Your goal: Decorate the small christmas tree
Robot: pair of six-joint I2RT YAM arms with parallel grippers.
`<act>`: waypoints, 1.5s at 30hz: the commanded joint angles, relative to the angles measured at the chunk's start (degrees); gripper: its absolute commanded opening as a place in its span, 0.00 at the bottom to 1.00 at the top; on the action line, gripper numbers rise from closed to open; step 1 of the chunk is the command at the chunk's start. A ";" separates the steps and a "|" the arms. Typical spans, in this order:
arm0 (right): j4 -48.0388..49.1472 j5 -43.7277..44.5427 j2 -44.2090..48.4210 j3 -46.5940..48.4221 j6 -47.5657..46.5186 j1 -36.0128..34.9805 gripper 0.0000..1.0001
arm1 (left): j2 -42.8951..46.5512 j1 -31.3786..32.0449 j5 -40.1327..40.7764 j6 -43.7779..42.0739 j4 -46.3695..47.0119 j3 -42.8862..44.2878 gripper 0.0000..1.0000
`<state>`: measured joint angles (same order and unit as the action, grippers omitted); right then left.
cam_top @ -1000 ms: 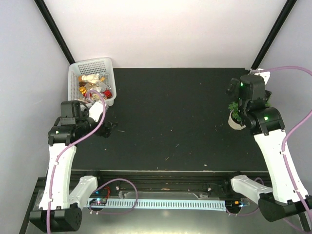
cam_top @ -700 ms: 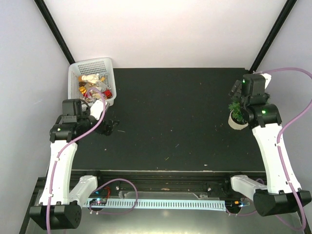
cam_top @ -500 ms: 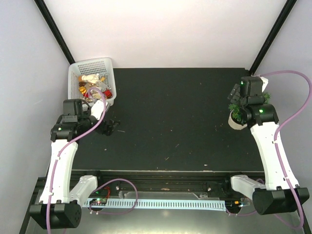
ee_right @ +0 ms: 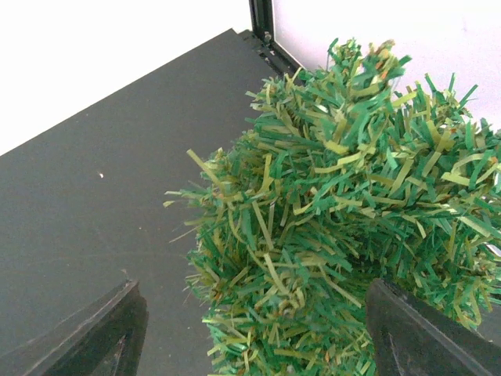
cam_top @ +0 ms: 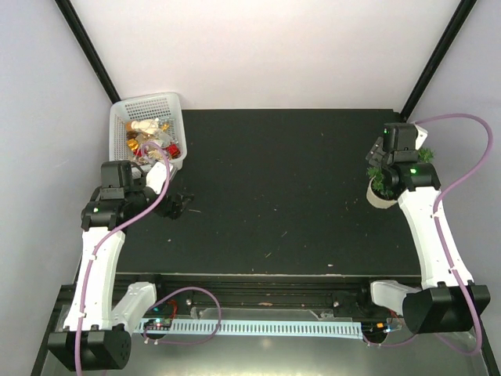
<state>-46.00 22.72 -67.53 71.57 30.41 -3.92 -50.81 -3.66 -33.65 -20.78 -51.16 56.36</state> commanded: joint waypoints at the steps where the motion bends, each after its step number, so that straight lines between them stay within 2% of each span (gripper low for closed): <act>1: 2.96 0.40 -0.41 -0.47 0.95 1.55 0.76 | 0.80 0.25 -1.42 0.77 1.43 -0.01 0.99; 11: 5.88 -1.47 -0.69 -3.98 1.29 4.31 0.63 | 0.19 0.31 -1.32 0.82 1.21 0.25 0.99; 18: 8.03 -1.83 -1.26 -5.06 0.75 5.23 0.29 | 0.27 0.28 -1.06 0.82 1.50 -0.24 0.99; 25: 7.16 -2.17 -2.67 -3.21 -0.05 5.59 0.02 | 0.87 0.32 -0.34 0.82 1.49 -0.54 0.99; 36: 7.44 -8.04 1.32 -4.42 -2.42 4.22 0.01 | 1.32 0.26 0.66 1.09 1.90 -0.54 0.99; 43: 4.85 -8.05 4.53 -1.75 -4.34 -2.17 0.01 | 1.54 0.27 1.74 0.95 1.85 -0.20 0.99; 45: 3.80 -7.67 5.08 -0.44 -4.48 -5.89 0.01 | 1.65 0.29 2.00 0.87 1.80 -0.20 0.99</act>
<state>-41.98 15.09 -64.90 67.33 27.44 -5.17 -50.00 -3.66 -32.58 -20.67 -50.48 55.77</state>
